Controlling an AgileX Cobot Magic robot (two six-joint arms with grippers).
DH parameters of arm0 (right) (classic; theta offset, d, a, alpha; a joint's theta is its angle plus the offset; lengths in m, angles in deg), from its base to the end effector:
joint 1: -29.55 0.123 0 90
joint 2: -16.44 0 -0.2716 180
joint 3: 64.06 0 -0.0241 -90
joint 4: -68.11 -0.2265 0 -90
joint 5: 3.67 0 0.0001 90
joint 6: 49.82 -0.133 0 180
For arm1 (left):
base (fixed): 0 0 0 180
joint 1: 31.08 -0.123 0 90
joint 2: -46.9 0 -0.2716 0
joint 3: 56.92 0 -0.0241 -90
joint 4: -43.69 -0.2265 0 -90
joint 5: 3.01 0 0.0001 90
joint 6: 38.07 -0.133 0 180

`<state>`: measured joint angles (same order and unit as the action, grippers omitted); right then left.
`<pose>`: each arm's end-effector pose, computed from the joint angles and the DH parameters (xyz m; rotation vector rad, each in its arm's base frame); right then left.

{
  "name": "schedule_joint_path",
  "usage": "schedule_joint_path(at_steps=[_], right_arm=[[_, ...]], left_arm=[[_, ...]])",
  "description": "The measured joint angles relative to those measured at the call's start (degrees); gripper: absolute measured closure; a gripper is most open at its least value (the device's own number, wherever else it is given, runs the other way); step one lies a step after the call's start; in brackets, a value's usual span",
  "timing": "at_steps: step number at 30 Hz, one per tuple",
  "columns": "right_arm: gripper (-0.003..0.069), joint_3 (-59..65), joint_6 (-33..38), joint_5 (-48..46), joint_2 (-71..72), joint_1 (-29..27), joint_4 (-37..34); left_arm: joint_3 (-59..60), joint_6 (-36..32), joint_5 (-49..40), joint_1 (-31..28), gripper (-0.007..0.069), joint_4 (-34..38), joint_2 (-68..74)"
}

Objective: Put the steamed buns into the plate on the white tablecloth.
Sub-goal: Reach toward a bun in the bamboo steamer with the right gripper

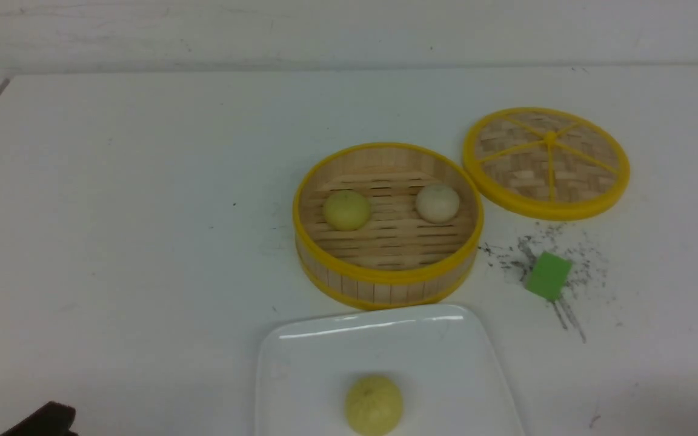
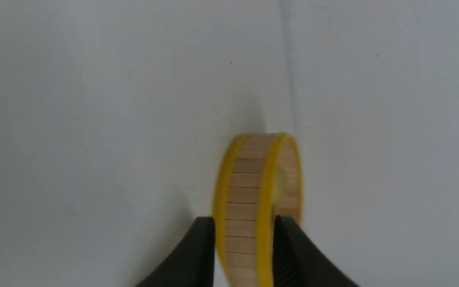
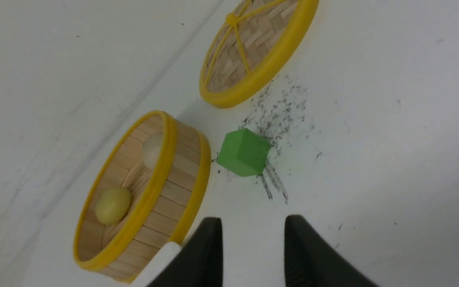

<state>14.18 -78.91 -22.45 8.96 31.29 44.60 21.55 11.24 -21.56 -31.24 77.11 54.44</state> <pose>0.0827 0.0196 0.1694 0.6967 1.7302 0.7706 0.0833 -0.0231 0.1719 -1.1509 1.5477 -1.1488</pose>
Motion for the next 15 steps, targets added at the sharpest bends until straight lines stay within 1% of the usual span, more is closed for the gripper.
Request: schedule_joint_path(at_steps=[3,7,10,12,13,14,15], right_arm=[[0.0419,0.00,-0.20,0.03,0.00,0.00,-0.04],[0.0426,-0.81,-0.15,-0.21,0.00,0.00,0.09],[0.0489,-7.99,2.17,-1.10,0.00,0.00,3.28],[0.0545,-13.12,3.84,-1.82,-1.17,0.00,7.07],[0.0592,-17.21,4.99,-3.31,-2.87,0.00,9.62],[0.0608,-17.88,5.14,-3.70,-3.23,0.00,10.69],[0.0653,-22.53,5.98,-7.07,-6.30,0.00,14.79]], left_arm=[[0.00,1.21,1.58,0.00,0.0384,1.37,0.00],[0.01,0.47,4.67,0.00,0.0384,1.58,0.00],[-1.74,-5.75,6.17,0.11,0.0423,1.12,0.00],[-5.92,-12.71,6.01,0.27,0.0485,0.42,0.00],[-9.49,-17.96,5.87,0.27,0.0539,-0.19,0.00],[-10.09,-18.85,5.78,0.27,0.0548,-0.27,0.00],[-14.38,-25.04,4.74,0.27,0.0593,-0.69,0.72]])
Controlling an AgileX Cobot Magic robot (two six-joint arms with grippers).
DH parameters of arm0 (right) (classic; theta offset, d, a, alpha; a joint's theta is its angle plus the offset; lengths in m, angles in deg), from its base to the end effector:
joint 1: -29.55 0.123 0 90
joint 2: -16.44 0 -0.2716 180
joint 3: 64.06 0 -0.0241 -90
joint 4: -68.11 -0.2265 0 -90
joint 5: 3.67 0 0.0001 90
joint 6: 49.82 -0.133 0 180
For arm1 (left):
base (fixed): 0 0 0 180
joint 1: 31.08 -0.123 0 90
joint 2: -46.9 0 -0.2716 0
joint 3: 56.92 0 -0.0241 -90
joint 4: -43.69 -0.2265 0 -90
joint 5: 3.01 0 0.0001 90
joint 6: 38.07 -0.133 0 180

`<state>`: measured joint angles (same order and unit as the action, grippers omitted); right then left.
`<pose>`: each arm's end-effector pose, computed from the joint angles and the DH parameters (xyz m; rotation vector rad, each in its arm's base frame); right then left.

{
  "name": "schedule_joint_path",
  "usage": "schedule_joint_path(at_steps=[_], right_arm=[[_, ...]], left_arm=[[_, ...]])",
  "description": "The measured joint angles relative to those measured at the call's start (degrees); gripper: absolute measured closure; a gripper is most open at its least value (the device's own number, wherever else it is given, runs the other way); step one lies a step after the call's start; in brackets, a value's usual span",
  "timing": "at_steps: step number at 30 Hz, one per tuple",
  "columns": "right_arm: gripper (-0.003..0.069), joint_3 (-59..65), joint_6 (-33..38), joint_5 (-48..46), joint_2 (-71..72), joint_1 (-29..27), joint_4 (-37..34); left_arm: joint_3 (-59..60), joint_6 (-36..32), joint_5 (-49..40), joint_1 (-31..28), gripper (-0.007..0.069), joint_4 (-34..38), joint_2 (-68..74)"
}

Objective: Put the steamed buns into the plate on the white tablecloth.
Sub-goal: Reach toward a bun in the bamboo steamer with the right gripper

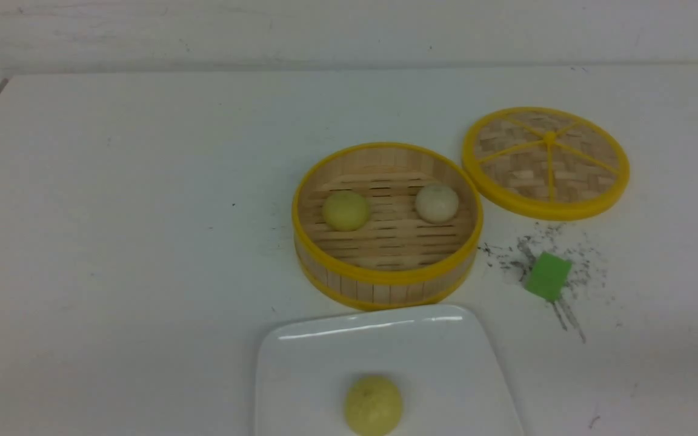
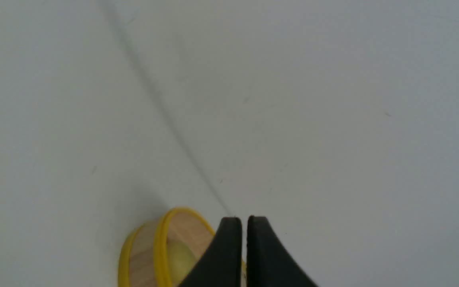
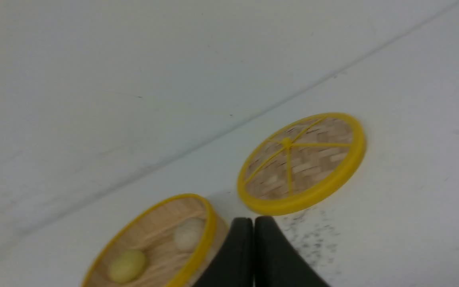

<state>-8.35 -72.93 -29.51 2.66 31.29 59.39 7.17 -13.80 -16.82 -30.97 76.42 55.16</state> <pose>0.0718 0.0110 0.2778 0.3750 1.6397 0.4866 0.0709 -0.0174 0.2673 -0.6218 1.3998 -0.8880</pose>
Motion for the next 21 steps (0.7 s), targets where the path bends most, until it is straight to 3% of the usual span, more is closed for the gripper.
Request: schedule_joint_path(at_steps=[3,5,8,9,11,12,14,18,21], right_arm=[[0.0668,-7.44,0.21,-9.78,-7.46,0.00,6.57],[0.0662,-15.11,0.14,-22.96,-17.81,0.00,12.31],[0.0657,-19.58,0.31,-31.73,-26.95,0.00,13.23],[0.0654,-22.35,1.74,-34.80,-33.20,0.00,12.01],[0.0650,-24.83,4.35,-35.28,-40.37,0.00,8.19],[0.0648,-25.23,4.89,-35.20,-41.03,0.00,7.67],[0.0624,-27.67,8.96,-33.55,-49.46,0.00,-0.48],[0.0560,-32.14,18.41,-32.42,-59.21,0.43,-10.59],[0.0467,-37.44,23.49,-31.16,-67.63,3.52,-17.27]], left_arm=[[-6.64,-8.49,-5.61,0.06,0.0622,-0.17,4.79],[-12.21,-13.12,-16.56,0.11,0.0622,-0.17,13.58],[-15.91,-16.24,-26.77,0.11,0.0622,-0.22,22.12],[-18.28,-19.65,-33.47,0.11,0.0622,-0.44,29.15],[-20.08,-23.97,-38.32,0.11,0.0622,-1.09,36.06],[-20.42,-24.93,-38.64,0.11,0.0622,-1.27,37.57],[-22.34,-30.21,-41.02,0.11,0.0622,-1.98,46.69],[-24.26,-32.88,-42.06,0.11,0.0622,-2.17,54.69],[-25.19,-33.58,-42.12,0.11,0.0611,-2.11,59.20]])
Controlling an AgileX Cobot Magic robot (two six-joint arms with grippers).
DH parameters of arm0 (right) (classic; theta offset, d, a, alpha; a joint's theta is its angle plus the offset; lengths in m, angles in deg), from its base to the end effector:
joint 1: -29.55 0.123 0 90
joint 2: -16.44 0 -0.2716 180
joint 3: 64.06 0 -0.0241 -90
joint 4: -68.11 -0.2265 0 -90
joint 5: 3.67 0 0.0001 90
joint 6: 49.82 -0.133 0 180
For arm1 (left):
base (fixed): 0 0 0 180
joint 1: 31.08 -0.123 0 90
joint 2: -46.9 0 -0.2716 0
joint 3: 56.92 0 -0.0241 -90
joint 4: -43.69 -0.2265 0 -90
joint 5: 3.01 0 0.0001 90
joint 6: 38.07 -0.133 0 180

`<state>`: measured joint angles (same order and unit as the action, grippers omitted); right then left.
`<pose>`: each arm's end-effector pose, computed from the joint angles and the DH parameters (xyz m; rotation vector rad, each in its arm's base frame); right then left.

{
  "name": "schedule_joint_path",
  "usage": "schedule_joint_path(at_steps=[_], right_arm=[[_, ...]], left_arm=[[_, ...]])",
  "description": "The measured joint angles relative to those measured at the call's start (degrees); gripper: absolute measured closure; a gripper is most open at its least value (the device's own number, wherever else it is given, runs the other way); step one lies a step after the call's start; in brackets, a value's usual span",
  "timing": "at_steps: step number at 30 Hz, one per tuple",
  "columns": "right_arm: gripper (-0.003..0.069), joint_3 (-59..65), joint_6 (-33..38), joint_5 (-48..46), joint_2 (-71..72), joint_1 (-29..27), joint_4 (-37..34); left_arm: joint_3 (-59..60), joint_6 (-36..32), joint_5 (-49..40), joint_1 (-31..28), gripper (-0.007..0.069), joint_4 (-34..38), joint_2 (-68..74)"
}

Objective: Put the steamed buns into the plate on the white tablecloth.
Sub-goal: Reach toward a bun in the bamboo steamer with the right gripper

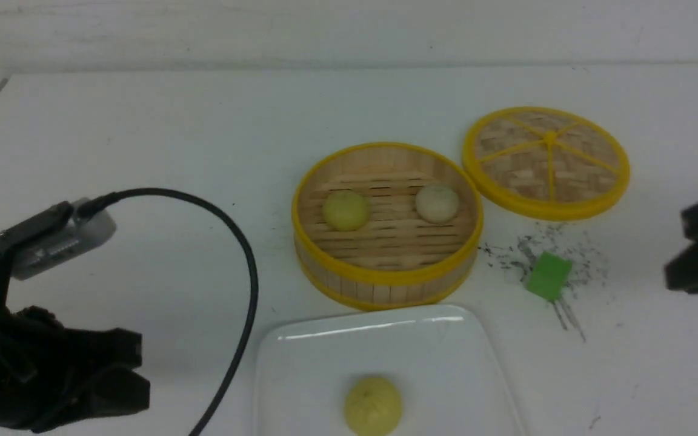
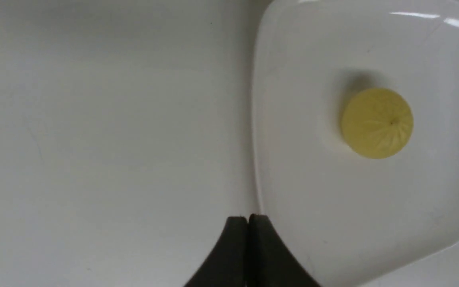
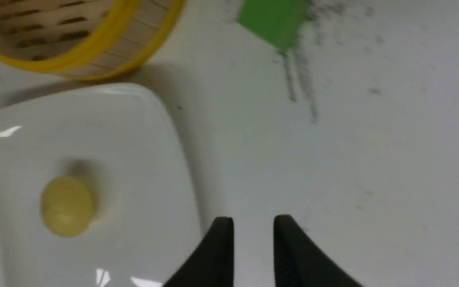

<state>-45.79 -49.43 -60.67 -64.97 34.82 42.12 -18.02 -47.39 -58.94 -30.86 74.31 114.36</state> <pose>0.2357 0.0709 0.2662 0.0974 2.6932 0.6124 0.1645 -0.0568 0.2212 -0.0935 2.7296 -0.6442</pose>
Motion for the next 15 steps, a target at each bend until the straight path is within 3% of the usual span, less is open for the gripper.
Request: schedule_joint_path(at_steps=[6,15], right_arm=[[0.0356,-13.14,0.91,4.28,-14.85,9.40,0.66],[0.0324,-33.55,-2.31,6.41,-33.45,17.73,12.57]], left_arm=[[0.00,0.18,0.11,0.00,0.0556,0.00,1.38],[-0.11,1.49,-0.71,0.00,0.0393,0.00,1.38]])
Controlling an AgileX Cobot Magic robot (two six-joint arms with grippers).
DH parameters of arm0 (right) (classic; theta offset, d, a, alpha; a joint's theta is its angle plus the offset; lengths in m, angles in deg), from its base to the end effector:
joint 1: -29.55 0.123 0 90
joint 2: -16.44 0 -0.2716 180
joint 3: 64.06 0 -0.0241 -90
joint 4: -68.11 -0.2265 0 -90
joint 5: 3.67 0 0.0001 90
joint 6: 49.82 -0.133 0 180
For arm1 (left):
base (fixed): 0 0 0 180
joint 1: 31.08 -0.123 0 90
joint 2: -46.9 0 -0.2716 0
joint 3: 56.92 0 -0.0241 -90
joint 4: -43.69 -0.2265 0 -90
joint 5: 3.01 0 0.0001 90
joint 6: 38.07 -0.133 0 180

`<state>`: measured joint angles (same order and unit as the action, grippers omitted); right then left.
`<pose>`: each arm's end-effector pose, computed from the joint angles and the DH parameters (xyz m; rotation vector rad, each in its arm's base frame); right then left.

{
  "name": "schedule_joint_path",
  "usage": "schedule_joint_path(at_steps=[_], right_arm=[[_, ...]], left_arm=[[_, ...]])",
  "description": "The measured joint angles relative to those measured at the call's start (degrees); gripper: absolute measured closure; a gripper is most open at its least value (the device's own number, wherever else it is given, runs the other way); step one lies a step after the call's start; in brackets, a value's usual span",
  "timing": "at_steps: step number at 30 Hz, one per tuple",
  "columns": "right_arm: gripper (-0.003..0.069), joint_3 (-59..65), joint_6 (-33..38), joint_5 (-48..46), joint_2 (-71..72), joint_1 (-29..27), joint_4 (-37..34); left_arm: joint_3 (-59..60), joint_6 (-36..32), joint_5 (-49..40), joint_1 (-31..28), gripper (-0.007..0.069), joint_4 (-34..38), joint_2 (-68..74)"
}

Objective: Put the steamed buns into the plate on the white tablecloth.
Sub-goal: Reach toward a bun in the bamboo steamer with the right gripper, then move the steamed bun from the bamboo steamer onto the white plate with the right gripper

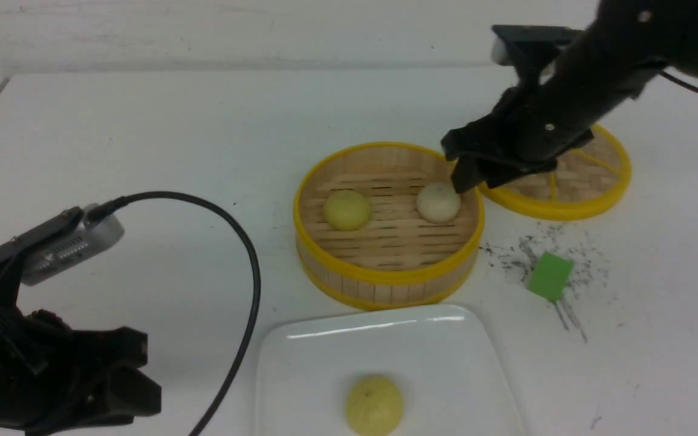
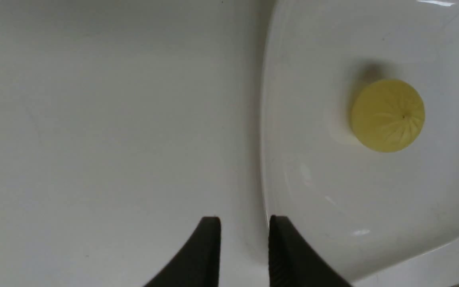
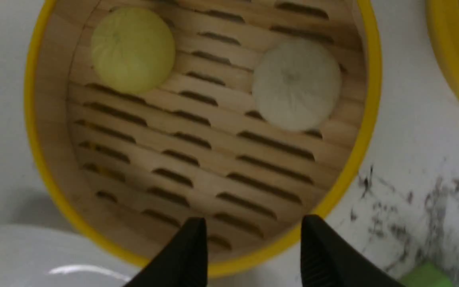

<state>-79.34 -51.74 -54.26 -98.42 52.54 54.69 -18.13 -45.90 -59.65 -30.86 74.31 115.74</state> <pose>0.3663 0.1813 0.2428 -0.3523 2.6247 0.4381 0.1656 -0.0572 0.2174 -0.1332 2.7649 -0.6590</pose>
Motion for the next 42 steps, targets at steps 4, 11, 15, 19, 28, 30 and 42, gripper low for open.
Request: schedule_joint_path(at_steps=[4,11,15,19,28,30,42], right_arm=[[0.0324,-7.33,-2.25,0.16,-8.59,2.76,7.56],[0.0324,-11.82,-11.41,2.35,-15.25,3.17,16.56],[0.0329,-11.94,-13.48,4.72,-17.55,3.17,16.94],[0.0377,-12.15,-13.62,5.75,-18.50,3.17,16.94],[0.0638,-12.81,-6.64,-6.56,-10.84,3.45,11.32],[0.0638,-12.81,-5.65,-11.33,-4.80,3.58,9.95],[0.0638,24.37,-12.66,-0.01,19.20,17.88,6.90]], left_arm=[[0.00,0.00,-0.04,0.00,0.0326,0.00,0.00],[0.00,0.00,0.01,0.00,0.0318,-0.47,0.00],[0.00,0.00,0.06,0.00,0.0318,-0.47,0.00],[0.00,0.00,0.06,0.00,0.0318,-0.74,0.00],[0.00,0.00,-1.45,0.00,0.0318,-0.85,0.00],[0.00,0.02,-1.45,0.00,0.0318,-0.85,0.00],[0.00,0.02,-0.82,0.00,0.0318,-0.90,0.00]])
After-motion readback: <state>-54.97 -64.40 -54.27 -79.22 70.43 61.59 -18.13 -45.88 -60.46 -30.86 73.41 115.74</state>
